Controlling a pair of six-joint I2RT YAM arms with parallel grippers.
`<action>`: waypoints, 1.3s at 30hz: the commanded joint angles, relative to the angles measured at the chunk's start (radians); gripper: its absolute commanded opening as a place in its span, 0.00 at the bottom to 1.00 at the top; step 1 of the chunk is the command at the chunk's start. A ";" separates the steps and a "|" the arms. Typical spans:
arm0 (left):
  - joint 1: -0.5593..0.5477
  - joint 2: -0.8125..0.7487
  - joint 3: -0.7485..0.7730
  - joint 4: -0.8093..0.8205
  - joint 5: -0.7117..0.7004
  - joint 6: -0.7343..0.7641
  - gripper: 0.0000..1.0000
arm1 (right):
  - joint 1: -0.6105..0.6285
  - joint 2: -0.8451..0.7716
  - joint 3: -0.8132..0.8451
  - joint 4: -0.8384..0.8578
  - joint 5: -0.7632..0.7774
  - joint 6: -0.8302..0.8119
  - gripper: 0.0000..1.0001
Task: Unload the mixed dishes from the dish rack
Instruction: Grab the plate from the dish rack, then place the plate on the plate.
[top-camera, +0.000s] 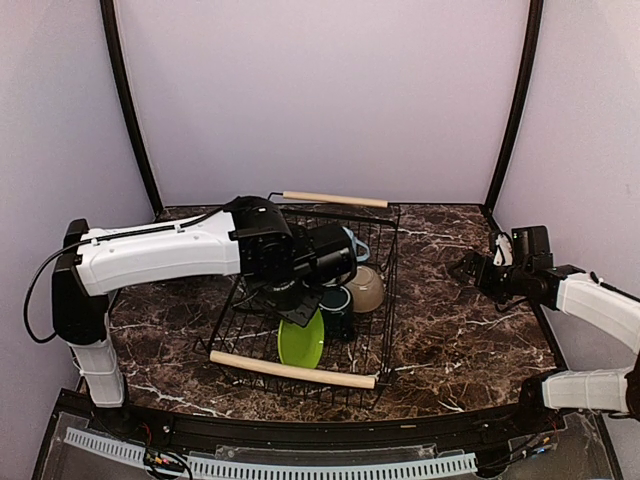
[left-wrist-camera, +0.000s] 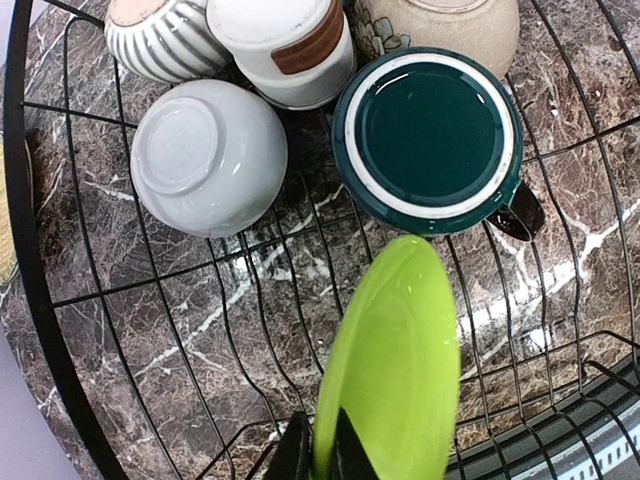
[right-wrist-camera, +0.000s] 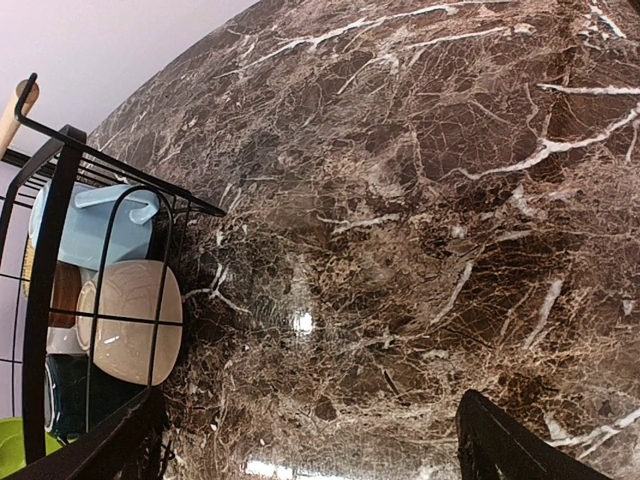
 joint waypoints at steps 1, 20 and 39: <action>-0.008 -0.032 0.081 -0.010 -0.042 0.023 0.01 | 0.004 0.003 -0.003 -0.002 0.015 -0.009 0.99; 0.412 -0.423 -0.070 0.264 0.230 0.312 0.01 | 0.004 -0.002 0.027 -0.042 0.032 -0.023 0.99; 1.315 -0.515 -0.489 0.829 0.615 -0.046 0.01 | 0.005 -0.020 0.044 -0.081 0.053 -0.023 0.99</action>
